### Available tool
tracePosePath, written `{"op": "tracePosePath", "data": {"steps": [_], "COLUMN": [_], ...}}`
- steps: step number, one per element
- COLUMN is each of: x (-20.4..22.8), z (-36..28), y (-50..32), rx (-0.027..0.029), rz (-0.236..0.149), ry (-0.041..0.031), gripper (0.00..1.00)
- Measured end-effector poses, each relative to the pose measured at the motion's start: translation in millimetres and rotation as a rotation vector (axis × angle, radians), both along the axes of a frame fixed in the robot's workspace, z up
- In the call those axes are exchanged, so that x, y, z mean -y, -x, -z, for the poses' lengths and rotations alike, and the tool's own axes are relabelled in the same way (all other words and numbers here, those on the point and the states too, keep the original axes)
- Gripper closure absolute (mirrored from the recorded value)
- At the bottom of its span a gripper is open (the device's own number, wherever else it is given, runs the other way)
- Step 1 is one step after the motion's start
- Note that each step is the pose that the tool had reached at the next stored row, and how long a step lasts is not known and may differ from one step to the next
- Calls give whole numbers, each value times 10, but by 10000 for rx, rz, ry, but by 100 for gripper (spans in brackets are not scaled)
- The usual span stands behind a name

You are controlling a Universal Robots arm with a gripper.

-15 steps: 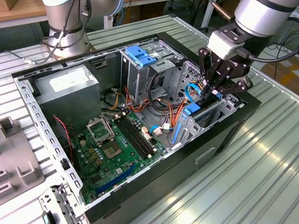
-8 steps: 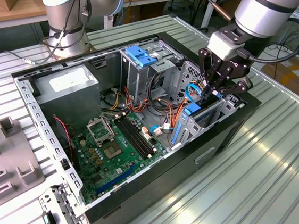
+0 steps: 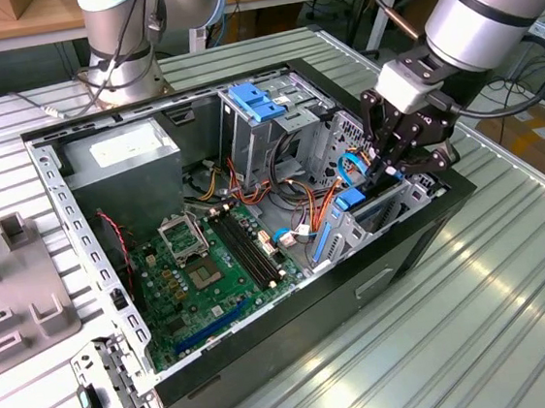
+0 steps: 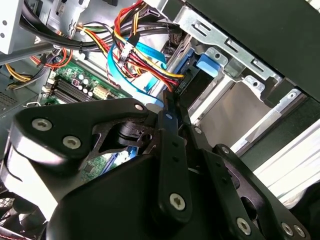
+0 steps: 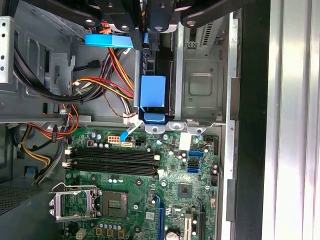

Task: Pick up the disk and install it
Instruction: 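Insert the second disk wire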

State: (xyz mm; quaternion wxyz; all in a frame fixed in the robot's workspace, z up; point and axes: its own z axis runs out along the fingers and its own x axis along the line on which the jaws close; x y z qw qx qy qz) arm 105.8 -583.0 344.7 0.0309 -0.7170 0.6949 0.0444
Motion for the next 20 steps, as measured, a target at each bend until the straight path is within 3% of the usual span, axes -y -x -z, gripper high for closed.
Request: {"op": "tracePosePath", "data": {"steps": [16,18,20], "x": [1,0,1], "z": [24,31,30], "y": [2,2,2], "rx": [0,1,0], "rz": [1,0,1], "ry": [0,-10,-4], "gripper": [84,76,76]}}
